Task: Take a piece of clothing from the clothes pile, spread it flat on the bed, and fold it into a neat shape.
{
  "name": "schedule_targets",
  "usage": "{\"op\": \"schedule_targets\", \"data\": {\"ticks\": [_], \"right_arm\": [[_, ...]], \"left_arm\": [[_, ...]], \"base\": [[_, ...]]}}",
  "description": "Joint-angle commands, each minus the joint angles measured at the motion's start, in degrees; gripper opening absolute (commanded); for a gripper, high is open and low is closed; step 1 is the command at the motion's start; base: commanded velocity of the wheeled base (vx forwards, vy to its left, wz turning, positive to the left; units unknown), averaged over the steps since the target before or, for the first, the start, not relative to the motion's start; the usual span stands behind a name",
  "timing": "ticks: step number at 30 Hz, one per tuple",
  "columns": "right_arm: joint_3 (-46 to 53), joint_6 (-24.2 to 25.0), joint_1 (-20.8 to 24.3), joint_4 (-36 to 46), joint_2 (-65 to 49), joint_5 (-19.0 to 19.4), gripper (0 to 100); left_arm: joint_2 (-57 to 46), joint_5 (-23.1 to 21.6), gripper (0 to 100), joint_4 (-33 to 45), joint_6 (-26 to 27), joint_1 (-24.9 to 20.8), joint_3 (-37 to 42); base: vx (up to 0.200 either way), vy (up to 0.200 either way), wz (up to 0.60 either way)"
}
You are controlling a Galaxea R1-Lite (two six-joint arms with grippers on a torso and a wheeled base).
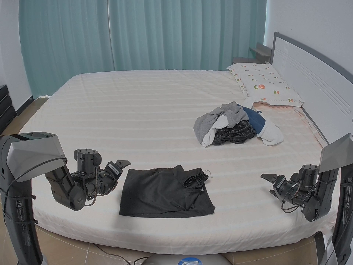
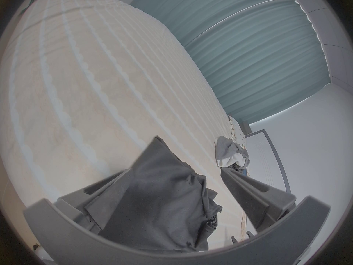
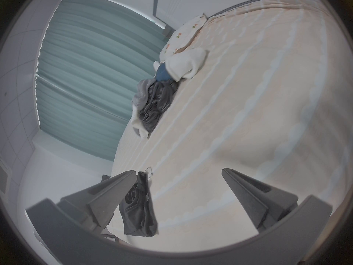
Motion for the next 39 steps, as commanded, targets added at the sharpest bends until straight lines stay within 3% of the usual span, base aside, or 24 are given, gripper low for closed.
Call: {"op": "schedule_targets", "data": {"ticks": [1,6,11,19,23,26,31,39], "right_arm": [[0.8,0.0,3.2,-0.5,-1.7,-1.5,100],[1.1,-0.2,5.5,-0.5,-1.7,-4.6,100],[1.1,-0.2,6.6,-0.5,-1.9,-5.3,100],[1.0,-6.7,12.8,-0.4,-1.4,-13.6,100],[0.2,-12.5,18.6,-0.4,0.6,-21.5,100],[-0.1,-15.0,21.2,-0.4,2.0,-24.6,100],[-0.2,-16.9,23.0,-0.3,2.4,-26.1,100],[-1.4,-25.7,23.8,1.6,2.1,-27.5,100]], "left_arm": [[0.4,0.0,100,0.0,0.0,0.1,-0.3],[0.6,0.0,100,0.0,0.0,0.0,-0.3],[0.7,0.0,100,0.0,0.0,0.0,-0.3],[0.9,0.1,100,-0.2,0.1,-0.4,-0.3],[0.8,0.6,100,-0.7,0.0,-0.6,-0.3],[0.8,0.6,100,-0.5,-0.1,-0.5,-0.5],[1.8,0.8,100,-0.7,0.1,-0.9,-0.4],[2.7,0.8,100,-0.7,0.4,-1.1,-0.5]], "base": [[0.000,0.200,0.00],[0.000,0.200,0.00],[0.000,0.200,0.00],[0.000,0.100,0.00],[0.000,0.000,0.00],[0.000,0.000,0.00],[0.120,0.000,0.00],[0.000,0.000,0.00]]}}
